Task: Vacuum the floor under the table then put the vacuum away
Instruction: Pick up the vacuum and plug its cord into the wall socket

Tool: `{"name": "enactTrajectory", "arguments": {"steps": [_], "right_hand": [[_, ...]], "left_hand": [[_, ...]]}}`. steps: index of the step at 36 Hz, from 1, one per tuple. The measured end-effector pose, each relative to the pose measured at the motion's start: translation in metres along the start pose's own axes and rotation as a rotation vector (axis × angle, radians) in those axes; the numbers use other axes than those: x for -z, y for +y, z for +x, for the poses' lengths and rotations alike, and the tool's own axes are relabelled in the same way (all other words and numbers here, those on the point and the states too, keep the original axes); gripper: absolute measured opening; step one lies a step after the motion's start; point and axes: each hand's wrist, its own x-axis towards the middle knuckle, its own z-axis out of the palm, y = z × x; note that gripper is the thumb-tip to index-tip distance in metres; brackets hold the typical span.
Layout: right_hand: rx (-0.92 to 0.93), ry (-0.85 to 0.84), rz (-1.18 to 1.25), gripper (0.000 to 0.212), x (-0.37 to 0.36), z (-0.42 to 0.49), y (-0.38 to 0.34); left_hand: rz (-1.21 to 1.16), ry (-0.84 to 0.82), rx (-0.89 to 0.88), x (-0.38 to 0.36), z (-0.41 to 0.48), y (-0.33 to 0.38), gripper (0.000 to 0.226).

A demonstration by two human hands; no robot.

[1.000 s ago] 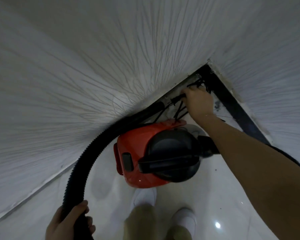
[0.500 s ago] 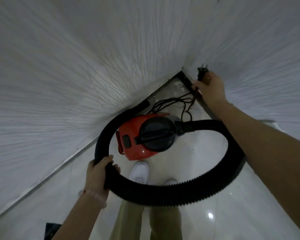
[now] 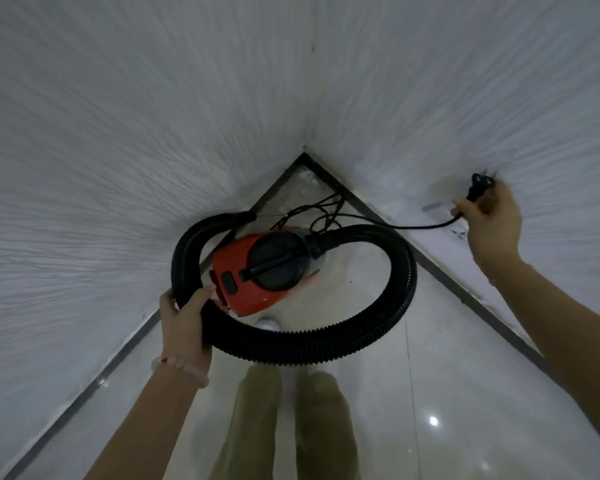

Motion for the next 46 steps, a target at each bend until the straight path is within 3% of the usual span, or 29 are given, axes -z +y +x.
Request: {"name": "enactTrajectory", "arguments": {"steps": [4, 7, 10, 14, 20, 26, 30, 34, 39, 46], "right_hand": [[-0.125, -0.005, 0.001, 0.032, 0.027, -0.023, 0.026], [-0.187, 0.009, 0.001, 0.030, 0.037, -0.037, 0.041], [-0.172, 0.066, -0.100, 0.018, 0.045, -0.048, 0.053], [-0.158, 0.193, -0.215, 0.020, 0.068, -0.059, 0.066], [-0.282, 0.463, -0.149, 0.022, 0.129, -0.073, 0.081], [-0.358, 0.235, 0.013, 0.009, 0.141, -0.077, 0.092], [-0.421, 0.148, 0.101, 0.017, 0.102, -0.074, 0.097], [-0.511, 0.049, 0.272, 0.011, 0.056, -0.072, 0.095], [-0.611, 0.029, 0.377, 0.016, 0.017, -0.062, 0.105], [-0.686, 0.041, 0.383, 0.016, -0.006, -0.036, 0.126]], "left_hand": [[-0.025, -0.199, -0.001, -0.023, -0.008, 0.009, 0.048], [0.008, -0.304, 0.013, -0.048, -0.012, 0.011, 0.042], [0.105, -0.273, -0.063, -0.070, -0.011, 0.014, 0.041], [0.320, -0.207, -0.235, -0.083, -0.008, 0.031, 0.073], [0.465, -0.240, -0.355, -0.086, -0.001, 0.047, 0.065], [0.619, -0.285, -0.313, -0.092, -0.003, 0.038, 0.068], [0.701, -0.363, -0.290, -0.106, -0.002, 0.022, 0.066], [0.719, -0.402, -0.179, -0.124, 0.006, -0.001, 0.053], [0.775, -0.401, -0.238, -0.127, 0.021, -0.030, 0.070], [0.725, -0.308, -0.120, -0.092, 0.045, -0.059, 0.062]]}}
